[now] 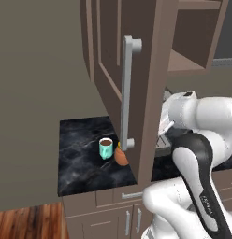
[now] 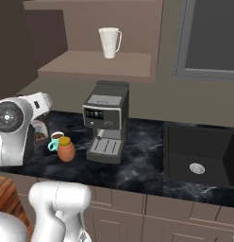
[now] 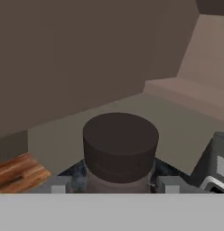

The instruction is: Pick the syrup bottle and honey bottle from the cabinet and place them next to the mug.

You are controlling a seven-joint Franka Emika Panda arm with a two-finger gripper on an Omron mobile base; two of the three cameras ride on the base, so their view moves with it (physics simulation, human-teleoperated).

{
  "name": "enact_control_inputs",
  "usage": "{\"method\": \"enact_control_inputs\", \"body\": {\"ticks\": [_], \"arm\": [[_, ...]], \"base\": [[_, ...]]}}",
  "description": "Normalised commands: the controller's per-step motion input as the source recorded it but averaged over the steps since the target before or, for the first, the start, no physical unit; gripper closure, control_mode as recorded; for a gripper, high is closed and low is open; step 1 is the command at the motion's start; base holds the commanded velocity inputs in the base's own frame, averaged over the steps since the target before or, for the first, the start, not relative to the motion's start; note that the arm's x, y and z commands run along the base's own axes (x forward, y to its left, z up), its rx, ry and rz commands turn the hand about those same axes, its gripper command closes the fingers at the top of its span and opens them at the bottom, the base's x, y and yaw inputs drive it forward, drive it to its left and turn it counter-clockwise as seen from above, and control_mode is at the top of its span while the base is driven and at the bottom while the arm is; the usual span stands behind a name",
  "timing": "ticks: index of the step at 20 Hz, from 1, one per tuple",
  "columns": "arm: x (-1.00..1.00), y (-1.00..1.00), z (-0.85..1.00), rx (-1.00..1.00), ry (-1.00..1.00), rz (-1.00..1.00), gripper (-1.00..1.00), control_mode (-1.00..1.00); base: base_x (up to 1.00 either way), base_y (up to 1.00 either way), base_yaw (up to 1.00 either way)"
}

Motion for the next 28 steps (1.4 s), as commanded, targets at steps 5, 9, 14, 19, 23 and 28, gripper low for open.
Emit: {"method": "enact_control_inputs", "body": {"ticks": [5,9,14,19,23,28], "arm": [[-0.01,0.18,-0.02,0.00,0.00,0.39,1.00,-1.00],[0.00,0.22,-0.27,0.00,0.00,0.34,1.00,-1.00],[0.00,0.23,-0.44,-0.02,0.05,0.20,1.00,-1.00],[0.06,0.26,-0.43,-0.07,0.03,0.04,1.00,-1.00],[0.31,0.30,-0.45,-0.10,0.02,0.00,1.00,-1.00],[0.46,0.29,-0.45,-0.12,0.00,0.00,1.00,-1.00]], "base": [[0.00,0.00,0.00],[0.00,0.00,0.00],[0.00,0.00,0.00],[0.00,0.00,0.00],[0.00,0.00,0.00],[0.00,0.00,0.00]]}}
